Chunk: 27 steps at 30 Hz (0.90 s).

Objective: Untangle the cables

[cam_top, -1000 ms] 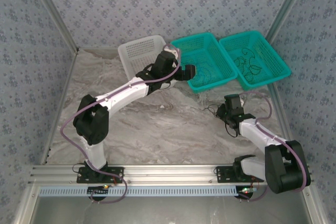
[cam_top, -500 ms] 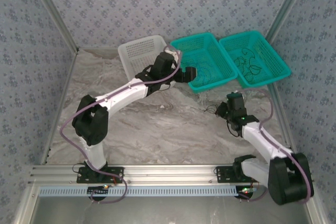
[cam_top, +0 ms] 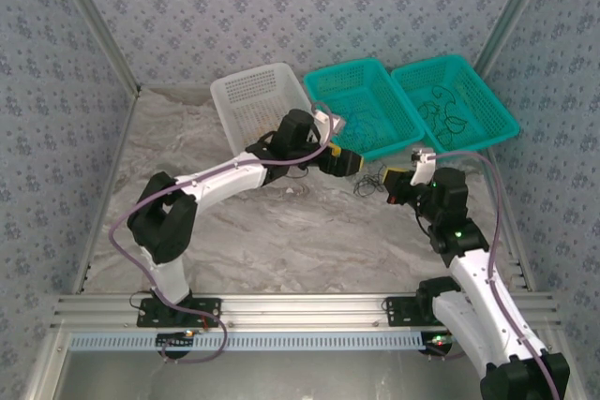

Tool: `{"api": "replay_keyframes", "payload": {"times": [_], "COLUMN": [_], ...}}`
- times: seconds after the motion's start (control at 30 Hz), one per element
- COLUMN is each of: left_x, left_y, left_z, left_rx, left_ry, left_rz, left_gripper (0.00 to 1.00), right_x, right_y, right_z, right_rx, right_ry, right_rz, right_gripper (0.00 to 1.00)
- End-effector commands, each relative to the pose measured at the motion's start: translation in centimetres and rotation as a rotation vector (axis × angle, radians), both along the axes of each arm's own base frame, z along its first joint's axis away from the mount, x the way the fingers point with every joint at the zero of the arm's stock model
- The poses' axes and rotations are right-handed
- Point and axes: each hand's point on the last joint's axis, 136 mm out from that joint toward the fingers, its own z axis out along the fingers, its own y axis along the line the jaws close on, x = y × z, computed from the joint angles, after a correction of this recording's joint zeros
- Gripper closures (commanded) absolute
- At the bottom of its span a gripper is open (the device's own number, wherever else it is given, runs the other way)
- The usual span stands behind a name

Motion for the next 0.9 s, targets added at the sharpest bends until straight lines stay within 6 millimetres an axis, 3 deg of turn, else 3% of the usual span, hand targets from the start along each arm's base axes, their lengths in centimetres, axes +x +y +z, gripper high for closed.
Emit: {"api": "replay_keyframes", "payload": {"times": [0.0,0.23,0.33,0.47,0.67,0.87], "left_x": [-1.0,-2.6,-4.2,-5.5,-4.9,-2.8], "left_y": [0.7,2.7,2.7,2.0,0.1,-1.3], "left_z": [1.7,1.6,0.7,0.5,1.8,2.6], "left_rx": [-0.045,-0.239,-0.219,-0.204,-0.247,-0.298], "left_ry": [-0.038,0.054,0.041,-0.009,-0.043,-0.091], "left_rz": [-0.019,-0.052,-0.076,-0.103,-0.147,-0.116], "left_gripper": [0.01,0.13,0.24,0.28,0.3,0.32], "right_x": [-0.6,-0.9,-0.9,-0.7,-0.8,-1.1], "right_y": [1.3,2.2,2.2,2.4,3.0,3.3], "right_z": [3.6,7.1,8.5,9.6,10.2,10.3], "right_rx": [0.023,0.098,0.137,0.179,0.212,0.247], "right_ry": [-0.107,-0.202,-0.229,-0.242,-0.245,-0.245], "right_rz": [0.097,0.151,0.147,0.149,0.179,0.186], "right_gripper": [1.0,1.0,1.0,1.0,1.0,1.0]}}
